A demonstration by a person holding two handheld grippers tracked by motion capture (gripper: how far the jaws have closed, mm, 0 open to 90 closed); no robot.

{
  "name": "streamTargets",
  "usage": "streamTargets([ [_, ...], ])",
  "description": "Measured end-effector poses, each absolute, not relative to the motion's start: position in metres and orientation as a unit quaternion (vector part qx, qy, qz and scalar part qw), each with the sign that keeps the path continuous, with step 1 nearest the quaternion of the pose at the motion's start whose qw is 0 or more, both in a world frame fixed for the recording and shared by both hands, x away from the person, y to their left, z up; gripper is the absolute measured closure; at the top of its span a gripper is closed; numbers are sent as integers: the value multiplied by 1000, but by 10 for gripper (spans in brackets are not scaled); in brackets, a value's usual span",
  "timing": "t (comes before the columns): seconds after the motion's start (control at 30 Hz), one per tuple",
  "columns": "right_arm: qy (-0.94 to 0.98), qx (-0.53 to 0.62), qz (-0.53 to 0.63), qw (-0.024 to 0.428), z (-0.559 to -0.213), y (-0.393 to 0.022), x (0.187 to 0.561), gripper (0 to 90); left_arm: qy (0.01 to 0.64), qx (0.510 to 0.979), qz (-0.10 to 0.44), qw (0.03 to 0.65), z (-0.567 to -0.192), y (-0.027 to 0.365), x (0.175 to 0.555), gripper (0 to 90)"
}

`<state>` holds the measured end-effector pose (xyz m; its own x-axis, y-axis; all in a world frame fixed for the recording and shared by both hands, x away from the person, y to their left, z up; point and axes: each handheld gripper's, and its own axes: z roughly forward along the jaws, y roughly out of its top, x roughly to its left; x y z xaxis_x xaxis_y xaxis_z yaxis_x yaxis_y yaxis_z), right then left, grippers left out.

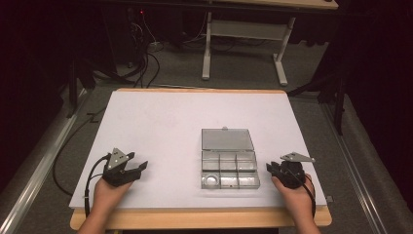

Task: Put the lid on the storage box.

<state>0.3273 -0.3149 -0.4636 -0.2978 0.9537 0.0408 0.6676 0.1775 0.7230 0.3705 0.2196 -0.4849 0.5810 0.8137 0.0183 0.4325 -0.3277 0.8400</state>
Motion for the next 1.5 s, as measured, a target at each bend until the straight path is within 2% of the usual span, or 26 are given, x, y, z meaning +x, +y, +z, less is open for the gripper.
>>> streamTargets([
  [0.07, 734, 551, 333, 217, -464, -315, 328, 714, 411, 780, 198, 429, -483, 218, 374, 337],
  [0.23, 732, 546, 344, 218, -460, -313, 333, 688, 410, 774, 176, 450, -475, 203, 375, 350],
  [0.87, 738, 529, 360, 216, -435, -305, 363, 676, 405, 768, 153, 472, -459, 138, 407, 391],
  [1.5, 740, 526, 363, 210, -434, -294, 386, 667, 408, 776, 118, 467, -470, 93, 430, 417],
])
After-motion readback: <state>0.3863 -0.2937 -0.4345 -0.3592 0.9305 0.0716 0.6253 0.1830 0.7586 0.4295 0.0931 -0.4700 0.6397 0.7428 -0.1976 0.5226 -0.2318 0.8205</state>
